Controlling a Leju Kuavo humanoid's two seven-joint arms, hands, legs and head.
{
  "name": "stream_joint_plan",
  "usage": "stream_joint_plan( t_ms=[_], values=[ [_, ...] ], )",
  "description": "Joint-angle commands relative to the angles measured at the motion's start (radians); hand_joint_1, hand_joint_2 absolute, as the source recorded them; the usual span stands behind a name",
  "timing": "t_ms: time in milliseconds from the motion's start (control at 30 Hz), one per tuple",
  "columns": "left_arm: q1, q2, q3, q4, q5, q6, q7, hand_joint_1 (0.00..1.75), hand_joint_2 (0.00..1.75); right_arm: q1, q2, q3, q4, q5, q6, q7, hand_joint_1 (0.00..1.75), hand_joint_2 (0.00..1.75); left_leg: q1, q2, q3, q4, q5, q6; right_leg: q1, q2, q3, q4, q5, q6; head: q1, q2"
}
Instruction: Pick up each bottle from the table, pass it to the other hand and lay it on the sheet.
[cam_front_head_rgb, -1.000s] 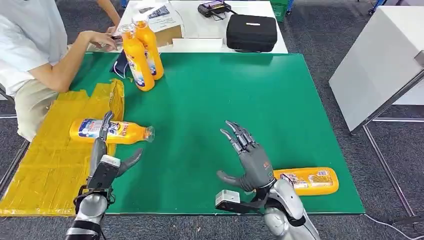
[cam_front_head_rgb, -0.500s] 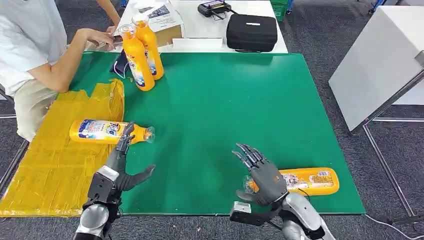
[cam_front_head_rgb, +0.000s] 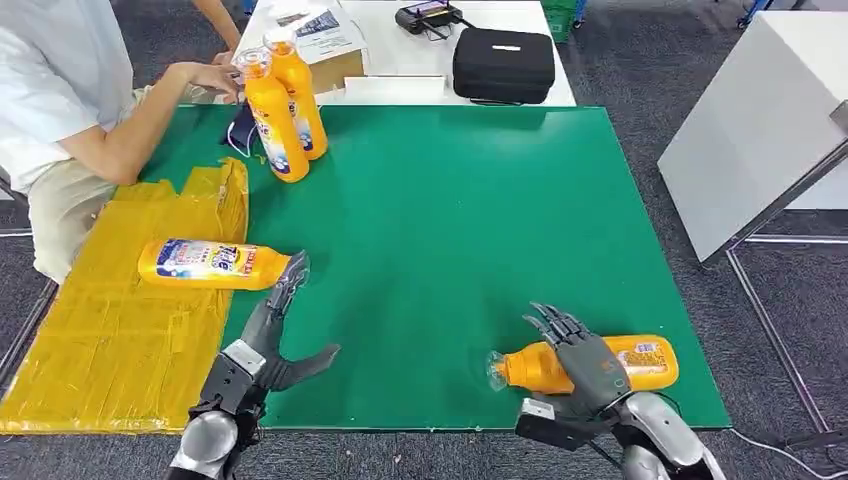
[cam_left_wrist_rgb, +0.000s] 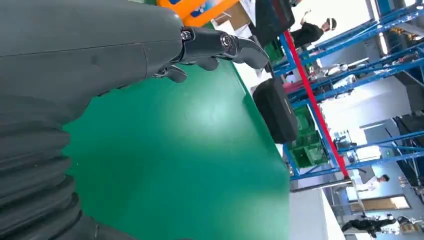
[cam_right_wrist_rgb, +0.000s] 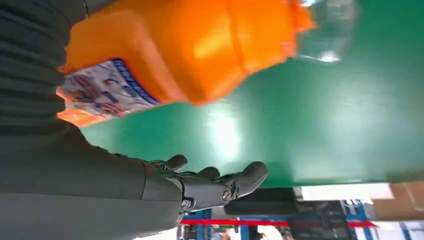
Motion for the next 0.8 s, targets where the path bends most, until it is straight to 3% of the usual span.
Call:
stream_joint_plan(
  t_ms=[33,200,800],
  values=[
    [-0.026,-0.003,-0.031,0.047,0.005,0.008,0.017,0.0,1.75,-0.051,0.015,-0.065,0.131,0.079,-0.028,0.083,0.0,1.75,0.001,-0.001,0.005,-0.001,-0.001,-0.001,0.0,0.001,0.006,-0.002,-0.001,-0.001,0.0,0.0],
    [-0.014,-0.006,-0.028,0.024,0.01,0.012,0.029,0.0,1.75,-0.086,0.027,-0.083,0.176,0.187,-0.04,0.186,0.0,1.75,0.002,0.001,0.006,0.0,-0.002,-0.002,0.001,0.004,0.007,-0.002,-0.001,-0.002,0.0,0.0],
    [-0.015,-0.005,-0.038,0.019,0.011,0.009,0.039,0.0,1.75,-0.094,0.018,-0.107,0.243,0.235,-0.011,0.234,0.0,1.75,0.001,0.0,0.005,-0.001,-0.002,-0.001,0.001,0.002,0.007,-0.002,-0.001,-0.001,0.0,0.0]
  ],
)
